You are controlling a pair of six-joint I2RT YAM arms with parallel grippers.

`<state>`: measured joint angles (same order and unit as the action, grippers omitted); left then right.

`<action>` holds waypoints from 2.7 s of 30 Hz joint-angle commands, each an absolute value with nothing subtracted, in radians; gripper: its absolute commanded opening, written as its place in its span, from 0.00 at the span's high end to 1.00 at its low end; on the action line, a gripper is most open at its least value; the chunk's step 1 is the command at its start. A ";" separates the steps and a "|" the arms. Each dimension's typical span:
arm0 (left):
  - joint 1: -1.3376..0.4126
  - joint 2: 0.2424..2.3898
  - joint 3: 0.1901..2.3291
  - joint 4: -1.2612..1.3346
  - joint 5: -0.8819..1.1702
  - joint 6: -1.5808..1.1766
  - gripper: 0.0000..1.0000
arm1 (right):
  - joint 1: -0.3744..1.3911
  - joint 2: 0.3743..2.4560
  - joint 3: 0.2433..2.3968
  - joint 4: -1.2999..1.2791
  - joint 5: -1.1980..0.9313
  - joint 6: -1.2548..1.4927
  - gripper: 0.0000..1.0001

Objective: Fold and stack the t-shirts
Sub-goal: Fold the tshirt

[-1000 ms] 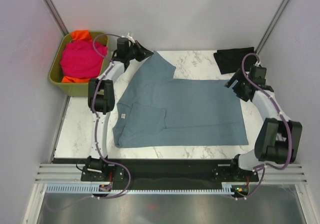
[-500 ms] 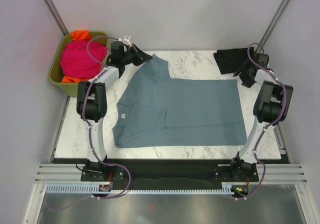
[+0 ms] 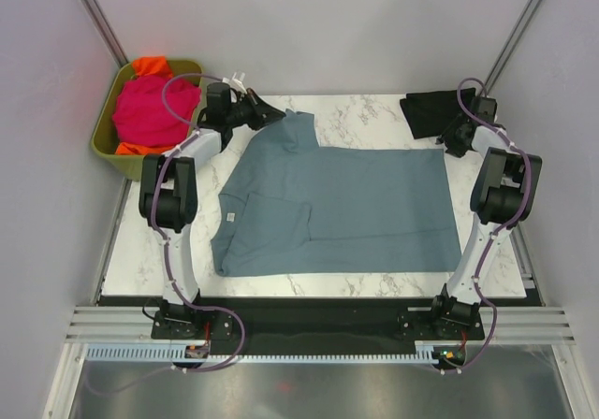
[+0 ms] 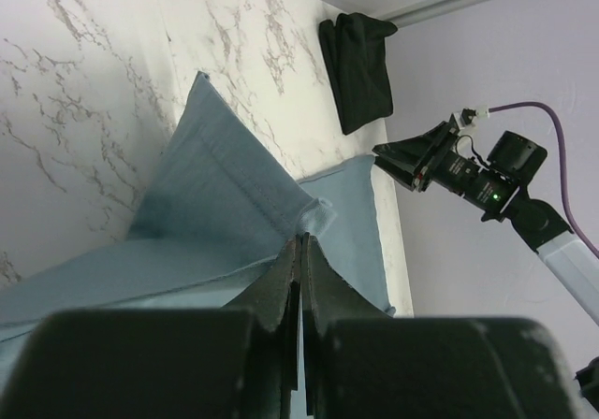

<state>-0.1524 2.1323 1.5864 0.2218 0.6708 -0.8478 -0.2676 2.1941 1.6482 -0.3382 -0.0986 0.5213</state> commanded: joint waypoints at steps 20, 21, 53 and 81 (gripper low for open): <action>-0.150 1.904 1.519 0.147 0.700 -0.737 0.98 | -0.262 2.143 1.605 -0.313 -0.124 0.528 1.00; -0.150 1.869 1.511 0.135 0.716 -0.729 0.98 | -0.262 2.135 1.603 -0.313 -0.127 0.528 1.00; -0.160 0.937 0.761 -0.331 0.716 -0.399 0.98 | -0.391 1.536 1.031 -0.310 -0.196 0.488 1.00; -0.181 0.689 0.822 -0.949 0.546 -0.410 0.37 | -0.515 1.274 0.758 -0.281 -0.118 0.561 0.14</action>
<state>-0.1646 0.6979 0.7383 -0.8124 0.6182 -0.4236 -0.5102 1.3727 0.7650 -0.3008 -0.1390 0.5465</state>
